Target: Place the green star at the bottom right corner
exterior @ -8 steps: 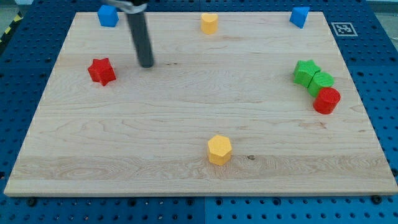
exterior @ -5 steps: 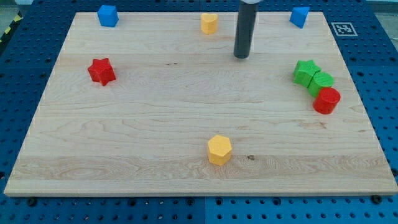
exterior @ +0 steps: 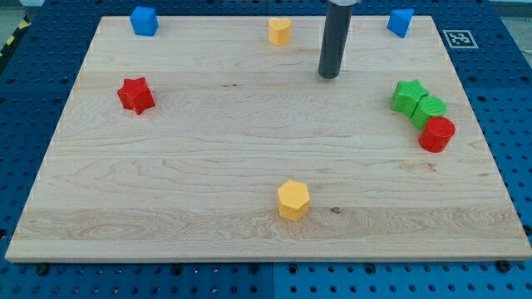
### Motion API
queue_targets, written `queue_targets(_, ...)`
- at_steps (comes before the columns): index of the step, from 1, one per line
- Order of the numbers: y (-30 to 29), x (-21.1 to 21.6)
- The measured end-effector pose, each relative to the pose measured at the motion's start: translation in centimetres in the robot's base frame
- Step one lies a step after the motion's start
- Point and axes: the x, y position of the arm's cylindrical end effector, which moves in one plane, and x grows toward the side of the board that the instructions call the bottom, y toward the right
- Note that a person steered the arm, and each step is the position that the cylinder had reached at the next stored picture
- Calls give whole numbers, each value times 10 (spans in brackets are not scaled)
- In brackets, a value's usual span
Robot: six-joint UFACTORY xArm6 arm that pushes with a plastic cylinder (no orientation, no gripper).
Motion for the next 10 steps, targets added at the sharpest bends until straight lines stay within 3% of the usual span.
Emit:
queue_targets(2, 86, 6)
queue_targets(3, 159, 28)
queue_targets(4, 180, 59)
queue_targets(6, 160, 59)
queue_targets(10, 62, 49)
